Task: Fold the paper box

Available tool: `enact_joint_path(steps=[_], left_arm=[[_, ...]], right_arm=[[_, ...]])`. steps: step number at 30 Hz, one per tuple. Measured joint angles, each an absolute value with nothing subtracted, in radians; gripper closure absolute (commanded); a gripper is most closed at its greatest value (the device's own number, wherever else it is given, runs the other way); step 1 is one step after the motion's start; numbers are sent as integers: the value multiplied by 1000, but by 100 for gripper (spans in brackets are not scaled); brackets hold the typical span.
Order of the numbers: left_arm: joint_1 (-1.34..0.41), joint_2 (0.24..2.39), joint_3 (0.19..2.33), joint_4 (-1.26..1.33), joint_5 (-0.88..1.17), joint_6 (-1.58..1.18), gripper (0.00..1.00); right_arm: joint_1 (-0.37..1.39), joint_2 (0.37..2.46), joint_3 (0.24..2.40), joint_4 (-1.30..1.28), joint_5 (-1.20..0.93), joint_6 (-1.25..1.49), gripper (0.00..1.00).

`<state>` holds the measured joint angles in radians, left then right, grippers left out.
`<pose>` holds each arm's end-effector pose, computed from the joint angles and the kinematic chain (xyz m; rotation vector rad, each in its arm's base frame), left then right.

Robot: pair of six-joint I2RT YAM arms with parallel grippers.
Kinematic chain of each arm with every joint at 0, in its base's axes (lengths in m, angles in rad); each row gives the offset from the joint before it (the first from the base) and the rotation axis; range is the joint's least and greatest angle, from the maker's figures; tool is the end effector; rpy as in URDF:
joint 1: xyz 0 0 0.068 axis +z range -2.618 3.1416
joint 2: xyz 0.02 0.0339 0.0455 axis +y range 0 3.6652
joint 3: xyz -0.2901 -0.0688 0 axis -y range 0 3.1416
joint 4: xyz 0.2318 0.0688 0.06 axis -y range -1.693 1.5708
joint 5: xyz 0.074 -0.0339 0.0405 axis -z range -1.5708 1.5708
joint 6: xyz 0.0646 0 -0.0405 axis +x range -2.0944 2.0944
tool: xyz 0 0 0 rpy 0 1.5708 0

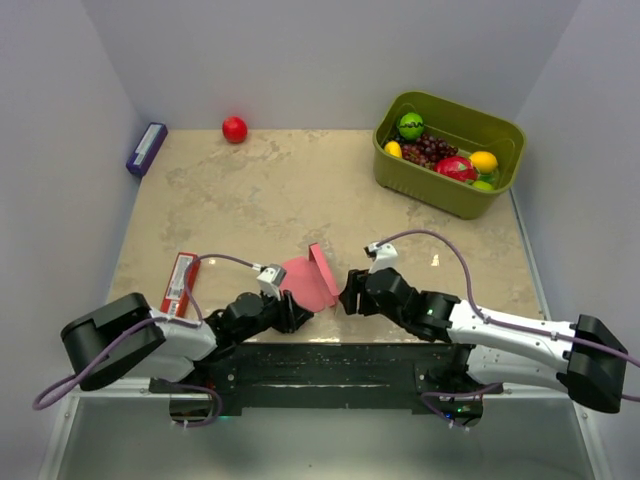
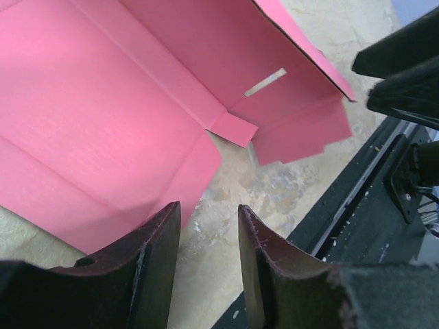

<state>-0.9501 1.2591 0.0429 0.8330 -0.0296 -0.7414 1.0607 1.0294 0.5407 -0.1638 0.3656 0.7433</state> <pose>0.1157 -0.1586 0.1413 0.1994 2.1067 -1.0484 0.1227 0.1721 0.2247 -0.1513 2.2362 0.6099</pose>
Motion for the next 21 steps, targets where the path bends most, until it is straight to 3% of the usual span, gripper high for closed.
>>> enact_joint_path(steps=[12, 21], left_arm=[[-966, 1440, 43, 1021, -66, -767, 61], [-972, 1460, 43, 1039, -76, -810, 62]], right_arm=[[1185, 1115, 532, -118, 388, 753, 39], [1189, 1209, 546, -159, 522, 820, 62]])
